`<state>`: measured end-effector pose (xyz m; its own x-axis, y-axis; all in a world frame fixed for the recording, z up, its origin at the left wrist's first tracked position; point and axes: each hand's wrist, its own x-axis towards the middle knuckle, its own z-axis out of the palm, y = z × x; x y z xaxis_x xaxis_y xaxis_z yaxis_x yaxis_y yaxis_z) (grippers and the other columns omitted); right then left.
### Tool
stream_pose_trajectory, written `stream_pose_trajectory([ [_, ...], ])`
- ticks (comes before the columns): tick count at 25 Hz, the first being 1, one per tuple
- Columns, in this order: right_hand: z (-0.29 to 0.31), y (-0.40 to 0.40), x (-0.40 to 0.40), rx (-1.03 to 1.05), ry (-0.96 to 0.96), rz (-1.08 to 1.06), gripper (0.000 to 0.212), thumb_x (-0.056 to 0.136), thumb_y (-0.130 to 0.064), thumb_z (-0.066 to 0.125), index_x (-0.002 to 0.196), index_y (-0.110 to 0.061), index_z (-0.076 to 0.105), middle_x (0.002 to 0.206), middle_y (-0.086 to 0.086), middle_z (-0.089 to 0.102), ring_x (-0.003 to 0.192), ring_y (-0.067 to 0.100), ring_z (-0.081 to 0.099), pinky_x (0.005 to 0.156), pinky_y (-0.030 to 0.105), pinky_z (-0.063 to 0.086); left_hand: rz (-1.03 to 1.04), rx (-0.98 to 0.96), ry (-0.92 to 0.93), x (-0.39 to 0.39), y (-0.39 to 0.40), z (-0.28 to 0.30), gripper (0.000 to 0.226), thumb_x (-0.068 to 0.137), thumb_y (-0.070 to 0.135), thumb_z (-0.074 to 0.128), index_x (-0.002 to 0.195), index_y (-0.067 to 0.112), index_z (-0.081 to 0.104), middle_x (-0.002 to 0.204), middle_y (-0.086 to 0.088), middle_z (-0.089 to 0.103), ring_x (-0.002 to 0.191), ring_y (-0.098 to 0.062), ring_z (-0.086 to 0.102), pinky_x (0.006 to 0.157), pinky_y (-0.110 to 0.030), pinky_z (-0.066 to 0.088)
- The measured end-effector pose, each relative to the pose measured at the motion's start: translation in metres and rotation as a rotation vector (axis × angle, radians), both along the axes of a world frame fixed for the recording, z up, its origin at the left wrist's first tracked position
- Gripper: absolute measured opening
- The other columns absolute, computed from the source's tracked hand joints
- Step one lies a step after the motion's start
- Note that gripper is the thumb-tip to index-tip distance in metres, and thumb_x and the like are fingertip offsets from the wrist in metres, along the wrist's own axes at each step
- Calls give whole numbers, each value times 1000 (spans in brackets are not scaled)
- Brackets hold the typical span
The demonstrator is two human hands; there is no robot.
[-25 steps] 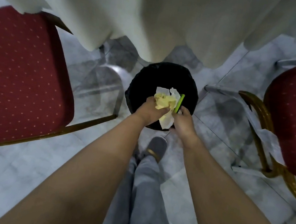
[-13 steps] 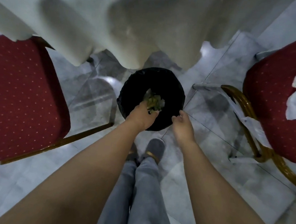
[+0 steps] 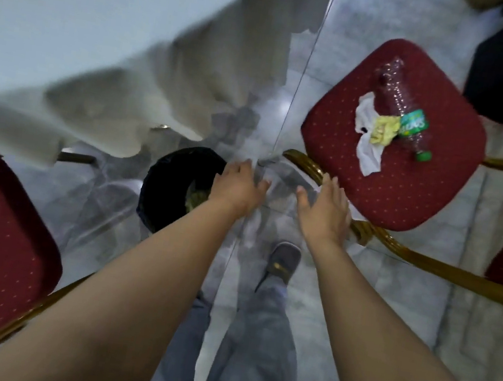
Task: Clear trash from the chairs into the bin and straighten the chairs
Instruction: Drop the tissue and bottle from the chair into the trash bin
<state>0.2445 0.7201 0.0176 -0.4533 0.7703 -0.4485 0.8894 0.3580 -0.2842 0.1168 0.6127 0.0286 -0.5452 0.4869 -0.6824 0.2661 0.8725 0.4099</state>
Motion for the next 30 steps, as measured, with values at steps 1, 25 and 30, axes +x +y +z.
stream_pose_trajectory([
  [1,4,18,1,37,11,-14,71,98,-56,37,156,-20,18,164,1,14,150,23,12,120,44,14,0,19,10,2,19,1,71,100,52,37,154,9,18,160,-15,22,147,-32,19,119,-47,18],
  [25,-64,278,1,-198,93,-233,78,84,-58,61,143,-11,39,138,16,46,123,35,50,96,39,41,578,205,-362,38,307,-82,83,63,59,61,135,19,47,132,-17,51,113,-34,58,91,-51,53],
  [30,-63,258,14,-308,140,-247,70,80,-54,68,134,-15,48,130,11,52,115,30,55,90,35,44,706,258,-410,41,281,-95,53,65,50,64,107,20,55,107,-10,67,94,-29,69,80,-49,60],
])
